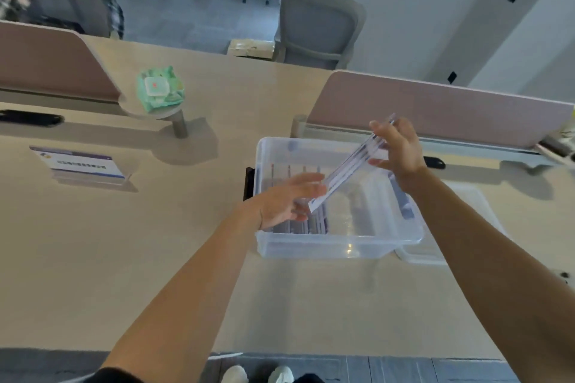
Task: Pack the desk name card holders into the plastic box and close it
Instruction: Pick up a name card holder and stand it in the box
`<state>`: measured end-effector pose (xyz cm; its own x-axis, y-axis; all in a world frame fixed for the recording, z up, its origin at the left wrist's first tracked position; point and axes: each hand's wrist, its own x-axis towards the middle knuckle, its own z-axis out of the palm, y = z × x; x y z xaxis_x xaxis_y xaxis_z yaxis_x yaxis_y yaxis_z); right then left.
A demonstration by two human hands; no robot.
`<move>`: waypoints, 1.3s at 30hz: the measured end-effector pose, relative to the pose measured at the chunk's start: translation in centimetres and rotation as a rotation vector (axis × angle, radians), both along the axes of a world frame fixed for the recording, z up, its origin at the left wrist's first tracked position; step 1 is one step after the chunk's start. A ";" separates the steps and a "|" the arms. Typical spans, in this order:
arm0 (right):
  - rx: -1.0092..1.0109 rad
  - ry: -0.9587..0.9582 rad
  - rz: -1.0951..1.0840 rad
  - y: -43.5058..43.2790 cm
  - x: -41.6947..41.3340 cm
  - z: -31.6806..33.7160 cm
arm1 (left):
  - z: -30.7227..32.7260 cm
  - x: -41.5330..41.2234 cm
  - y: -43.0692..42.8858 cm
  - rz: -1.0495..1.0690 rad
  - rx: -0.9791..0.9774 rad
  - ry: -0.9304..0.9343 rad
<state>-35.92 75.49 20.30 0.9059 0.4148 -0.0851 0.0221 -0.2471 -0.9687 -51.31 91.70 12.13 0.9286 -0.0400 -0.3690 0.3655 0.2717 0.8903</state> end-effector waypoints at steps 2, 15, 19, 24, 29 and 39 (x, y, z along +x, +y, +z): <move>0.006 0.000 0.063 -0.7 0.7 0.2 | 0.2 1.0 -1.5 -0.074 0.066 -0.012; -0.272 0.168 0.445 -3.6 11.8 -2.6 | -1.5 9.5 -8.3 0.168 0.503 -0.002; -0.062 0.307 0.531 -3.8 14.2 -5.5 | -2.1 10.7 -8.7 0.192 0.449 0.046; -0.043 0.361 0.531 -2.0 15.6 -9.1 | -2.9 10.2 -7.3 0.068 0.527 0.161; -0.208 0.366 0.611 -0.9 17.1 -11.9 | -4.6 7.5 -2.7 0.055 1.065 0.160; -0.295 0.560 0.513 1.4 15.8 -21.0 | -9.4 4.3 1.9 0.148 1.696 0.221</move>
<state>-20.09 76.86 -0.72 0.3999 0.6568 -0.6393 -0.2661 -0.5842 -0.7667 -47.00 93.64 2.76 0.8177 0.5755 -0.0169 0.5721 -0.8089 0.1357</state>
